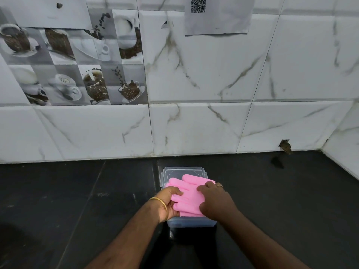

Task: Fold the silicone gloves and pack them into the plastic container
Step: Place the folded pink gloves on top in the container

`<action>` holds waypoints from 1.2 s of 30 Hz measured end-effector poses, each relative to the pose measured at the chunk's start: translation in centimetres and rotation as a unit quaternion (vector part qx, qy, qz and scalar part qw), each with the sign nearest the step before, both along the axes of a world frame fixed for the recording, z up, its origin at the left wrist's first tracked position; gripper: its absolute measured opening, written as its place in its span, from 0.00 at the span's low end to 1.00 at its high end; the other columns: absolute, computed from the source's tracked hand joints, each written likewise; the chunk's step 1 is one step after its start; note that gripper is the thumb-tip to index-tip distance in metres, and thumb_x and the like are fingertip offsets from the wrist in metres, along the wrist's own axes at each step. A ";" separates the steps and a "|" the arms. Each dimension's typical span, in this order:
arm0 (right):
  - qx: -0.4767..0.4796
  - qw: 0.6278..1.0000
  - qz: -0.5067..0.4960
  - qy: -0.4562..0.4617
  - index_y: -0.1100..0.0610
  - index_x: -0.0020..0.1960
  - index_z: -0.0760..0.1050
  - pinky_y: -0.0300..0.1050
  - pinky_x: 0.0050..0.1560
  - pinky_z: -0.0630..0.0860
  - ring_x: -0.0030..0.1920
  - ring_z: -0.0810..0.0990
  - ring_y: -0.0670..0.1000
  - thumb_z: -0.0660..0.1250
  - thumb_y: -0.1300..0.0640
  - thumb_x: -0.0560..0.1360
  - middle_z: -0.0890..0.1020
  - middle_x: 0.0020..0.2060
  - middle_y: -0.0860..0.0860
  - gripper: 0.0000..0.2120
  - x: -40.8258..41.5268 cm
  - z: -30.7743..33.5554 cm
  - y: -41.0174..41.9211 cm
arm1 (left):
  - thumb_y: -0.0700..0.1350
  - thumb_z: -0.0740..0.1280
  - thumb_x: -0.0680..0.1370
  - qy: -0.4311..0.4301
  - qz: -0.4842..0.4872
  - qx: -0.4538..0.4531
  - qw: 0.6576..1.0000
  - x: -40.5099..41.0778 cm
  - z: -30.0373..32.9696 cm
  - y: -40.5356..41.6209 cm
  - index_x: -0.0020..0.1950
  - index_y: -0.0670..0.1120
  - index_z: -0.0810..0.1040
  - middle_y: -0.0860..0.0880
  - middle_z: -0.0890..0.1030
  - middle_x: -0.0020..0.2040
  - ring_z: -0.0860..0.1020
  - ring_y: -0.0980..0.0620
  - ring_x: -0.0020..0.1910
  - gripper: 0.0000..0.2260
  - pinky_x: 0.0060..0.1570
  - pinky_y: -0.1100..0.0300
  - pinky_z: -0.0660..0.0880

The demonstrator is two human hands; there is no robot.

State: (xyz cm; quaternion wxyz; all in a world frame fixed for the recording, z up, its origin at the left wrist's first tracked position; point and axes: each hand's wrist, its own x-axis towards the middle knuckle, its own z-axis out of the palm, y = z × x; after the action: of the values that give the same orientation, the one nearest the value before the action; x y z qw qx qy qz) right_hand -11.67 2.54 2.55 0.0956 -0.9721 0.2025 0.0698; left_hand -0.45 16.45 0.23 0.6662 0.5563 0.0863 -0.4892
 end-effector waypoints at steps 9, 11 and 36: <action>-0.083 0.995 0.033 0.038 0.51 0.64 0.72 0.54 0.62 0.72 0.66 0.68 0.60 0.60 0.53 0.75 0.71 0.64 0.55 0.18 0.8 -1.7 0.6 | 0.33 0.56 0.75 -0.041 -0.029 0.102 0.994 -0.7 0.3 -1.6 0.58 0.34 0.75 0.34 0.84 0.43 0.82 0.39 0.44 0.14 0.49 0.45 0.80; -0.085 0.995 0.036 0.046 0.52 0.65 0.73 0.55 0.62 0.72 0.67 0.68 0.61 0.61 0.53 0.75 0.71 0.65 0.55 0.18 1.0 -1.9 0.7 | 0.33 0.56 0.75 -0.072 -0.041 0.124 0.989 -0.9 0.5 -2.1 0.63 0.35 0.72 0.32 0.81 0.52 0.82 0.38 0.46 0.17 0.51 0.42 0.80; -0.029 0.999 0.022 0.033 0.53 0.69 0.67 0.56 0.60 0.75 0.65 0.71 0.59 0.63 0.56 0.76 0.68 0.66 0.56 0.22 1.9 -1.1 -0.3 | 0.55 0.76 0.68 -0.591 -0.507 0.372 0.505 0.3 2.1 -4.0 0.70 0.46 0.69 0.42 0.75 0.64 0.74 0.42 0.63 0.34 0.64 0.45 0.73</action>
State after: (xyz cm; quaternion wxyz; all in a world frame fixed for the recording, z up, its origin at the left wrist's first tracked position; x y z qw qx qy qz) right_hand -9.77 2.28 1.42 0.0590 -0.9760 0.1856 0.0977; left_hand -0.14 12.41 2.35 -0.0672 0.8620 -0.4501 -0.2234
